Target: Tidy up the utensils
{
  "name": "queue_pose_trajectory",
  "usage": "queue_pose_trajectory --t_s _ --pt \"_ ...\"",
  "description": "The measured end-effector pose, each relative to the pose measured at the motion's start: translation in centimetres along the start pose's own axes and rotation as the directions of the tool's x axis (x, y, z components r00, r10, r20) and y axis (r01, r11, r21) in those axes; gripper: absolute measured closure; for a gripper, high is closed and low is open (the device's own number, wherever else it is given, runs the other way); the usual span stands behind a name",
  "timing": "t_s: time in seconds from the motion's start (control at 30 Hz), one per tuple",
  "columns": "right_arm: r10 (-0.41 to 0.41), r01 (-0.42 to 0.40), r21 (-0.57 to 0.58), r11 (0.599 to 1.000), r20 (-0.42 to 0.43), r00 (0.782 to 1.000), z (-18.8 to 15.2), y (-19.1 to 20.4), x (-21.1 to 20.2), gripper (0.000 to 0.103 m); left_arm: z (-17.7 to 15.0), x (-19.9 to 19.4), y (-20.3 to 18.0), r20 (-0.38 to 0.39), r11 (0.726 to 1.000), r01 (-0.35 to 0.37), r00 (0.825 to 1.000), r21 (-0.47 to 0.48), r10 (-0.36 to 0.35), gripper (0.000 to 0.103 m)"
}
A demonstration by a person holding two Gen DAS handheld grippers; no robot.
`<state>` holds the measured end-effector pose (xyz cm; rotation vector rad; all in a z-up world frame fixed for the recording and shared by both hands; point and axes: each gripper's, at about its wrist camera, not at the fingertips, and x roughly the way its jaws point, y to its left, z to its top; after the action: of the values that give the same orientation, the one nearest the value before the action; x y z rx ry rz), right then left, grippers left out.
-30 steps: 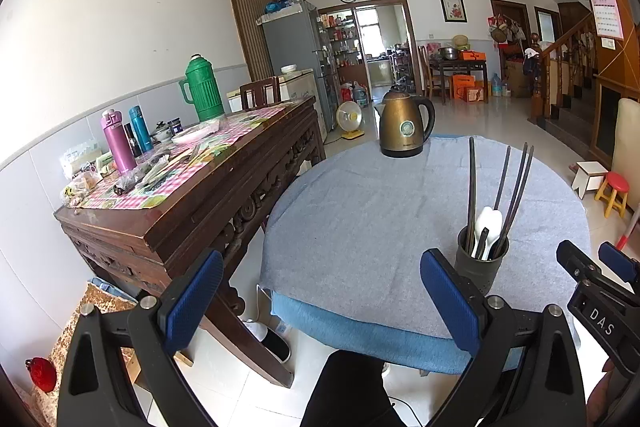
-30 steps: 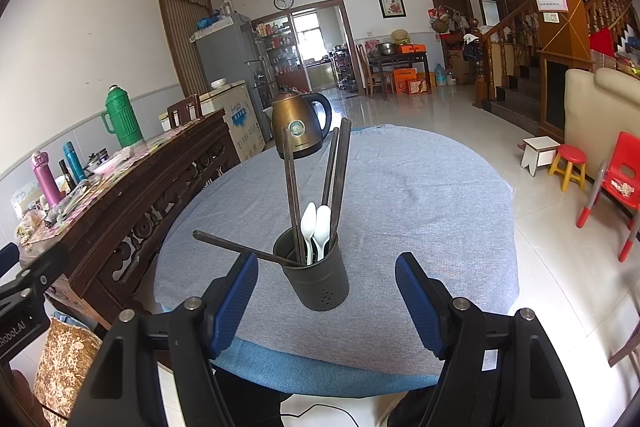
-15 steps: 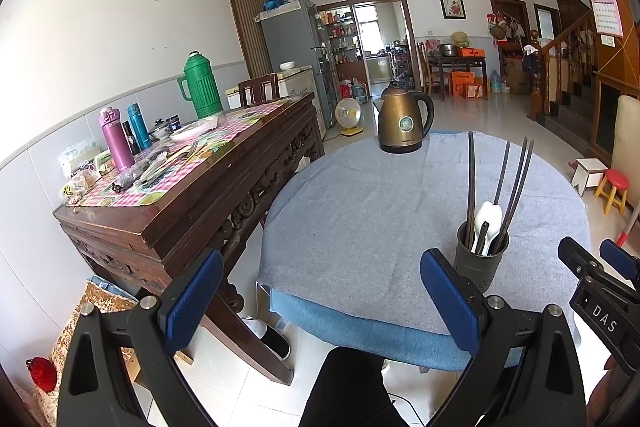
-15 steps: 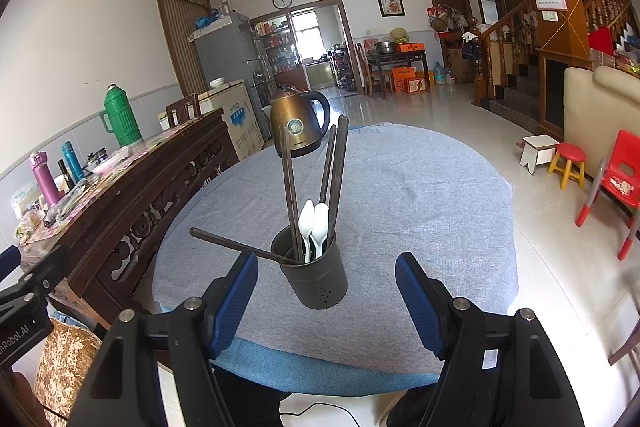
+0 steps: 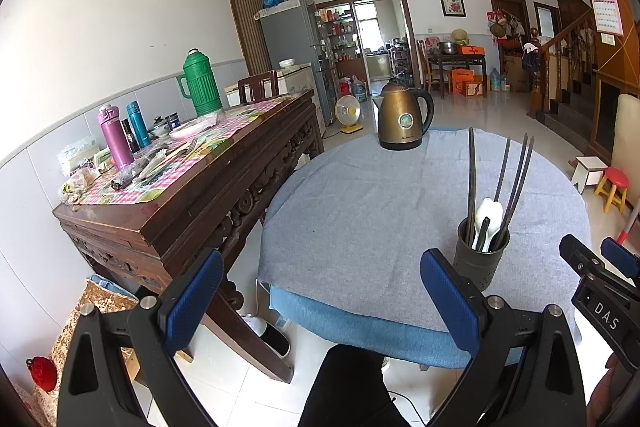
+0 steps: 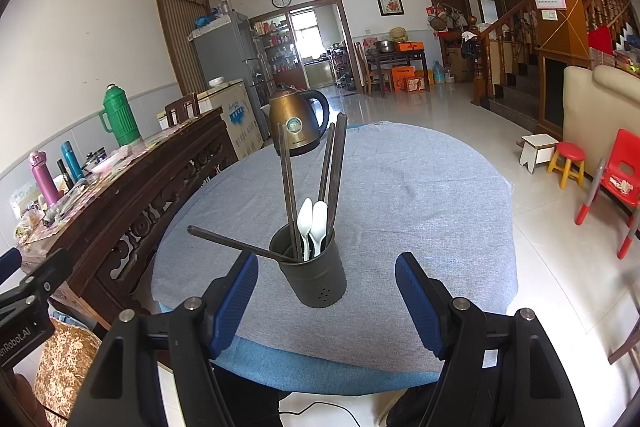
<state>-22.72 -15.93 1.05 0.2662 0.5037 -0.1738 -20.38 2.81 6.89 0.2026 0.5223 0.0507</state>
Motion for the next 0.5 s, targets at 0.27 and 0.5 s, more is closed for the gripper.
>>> queue_pose_trajectory --t_s 0.27,0.5 --pt "0.0 0.0 0.0 1.0 -0.001 1.0 -0.02 -0.03 0.0 0.028 0.05 0.05 0.02 -0.006 1.0 -0.001 1.0 0.0 0.001 0.004" --pt "0.0 0.0 0.0 1.0 -0.002 1.0 0.03 -0.05 -0.03 0.028 0.02 0.08 0.01 -0.008 1.0 -0.001 1.0 0.0 0.001 0.004"
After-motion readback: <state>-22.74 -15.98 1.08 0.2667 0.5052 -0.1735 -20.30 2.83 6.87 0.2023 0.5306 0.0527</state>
